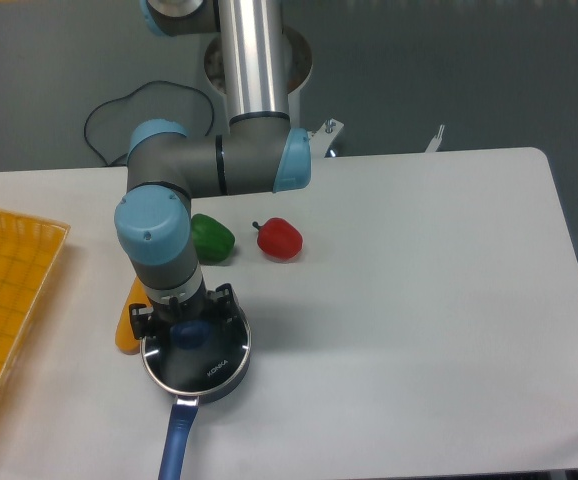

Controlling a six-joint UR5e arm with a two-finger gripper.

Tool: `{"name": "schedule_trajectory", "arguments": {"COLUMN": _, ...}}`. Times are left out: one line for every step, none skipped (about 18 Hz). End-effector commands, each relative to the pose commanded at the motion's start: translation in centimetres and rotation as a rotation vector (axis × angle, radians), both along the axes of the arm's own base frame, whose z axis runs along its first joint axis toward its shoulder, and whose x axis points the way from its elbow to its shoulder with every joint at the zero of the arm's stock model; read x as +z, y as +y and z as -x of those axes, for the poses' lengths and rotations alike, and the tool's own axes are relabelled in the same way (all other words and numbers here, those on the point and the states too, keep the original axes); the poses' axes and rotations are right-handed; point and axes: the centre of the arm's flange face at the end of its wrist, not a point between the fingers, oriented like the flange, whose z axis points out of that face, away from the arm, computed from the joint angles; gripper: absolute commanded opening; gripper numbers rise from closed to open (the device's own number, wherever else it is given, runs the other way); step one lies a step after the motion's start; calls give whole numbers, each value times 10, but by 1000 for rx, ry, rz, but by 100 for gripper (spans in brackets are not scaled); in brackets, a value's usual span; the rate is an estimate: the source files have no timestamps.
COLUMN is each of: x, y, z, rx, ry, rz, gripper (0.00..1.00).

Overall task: Open the lid
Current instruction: 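Close the gripper on the blue knob of the glass lid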

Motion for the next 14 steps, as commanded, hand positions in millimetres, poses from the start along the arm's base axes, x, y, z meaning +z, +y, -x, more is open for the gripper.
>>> {"name": "schedule_trajectory", "arguments": {"x": 0, "y": 0, "z": 0, "rx": 0, "ry": 0, "rz": 0, "gripper": 97}}
{"name": "schedule_trajectory", "arguments": {"x": -1, "y": 1, "z": 0, "rx": 2, "ry": -1, "rz": 1, "gripper": 97}}
{"name": "schedule_trajectory", "arguments": {"x": -1, "y": 1, "z": 0, "rx": 2, "ry": -1, "rz": 1, "gripper": 96}}
{"name": "schedule_trajectory", "arguments": {"x": -1, "y": 1, "z": 0, "rx": 2, "ry": -1, "rz": 1, "gripper": 93}}
{"name": "schedule_trajectory", "arguments": {"x": -1, "y": 1, "z": 0, "rx": 2, "ry": -1, "rz": 1, "gripper": 93}}
{"name": "schedule_trajectory", "arguments": {"x": -1, "y": 1, "z": 0, "rx": 2, "ry": -1, "rz": 1, "gripper": 92}}
{"name": "schedule_trajectory", "arguments": {"x": -1, "y": 1, "z": 0, "rx": 2, "ry": -1, "rz": 1, "gripper": 91}}
{"name": "schedule_trajectory", "arguments": {"x": -1, "y": 1, "z": 0, "rx": 2, "ry": -1, "rz": 1, "gripper": 89}}
{"name": "schedule_trajectory", "arguments": {"x": -1, "y": 1, "z": 0, "rx": 2, "ry": -1, "rz": 1, "gripper": 89}}
{"name": "schedule_trajectory", "arguments": {"x": -1, "y": 1, "z": 0, "rx": 1, "ry": -2, "rz": 0, "gripper": 89}}
{"name": "schedule_trajectory", "arguments": {"x": -1, "y": 1, "z": 0, "rx": 1, "ry": -2, "rz": 0, "gripper": 88}}
{"name": "schedule_trajectory", "arguments": {"x": 0, "y": 1, "z": 0, "rx": 1, "ry": -3, "rz": -2, "gripper": 85}}
{"name": "schedule_trajectory", "arguments": {"x": 0, "y": 1, "z": 0, "rx": 1, "ry": -2, "rz": -3, "gripper": 85}}
{"name": "schedule_trajectory", "arguments": {"x": 1, "y": 1, "z": 0, "rx": 1, "ry": -1, "rz": -4, "gripper": 84}}
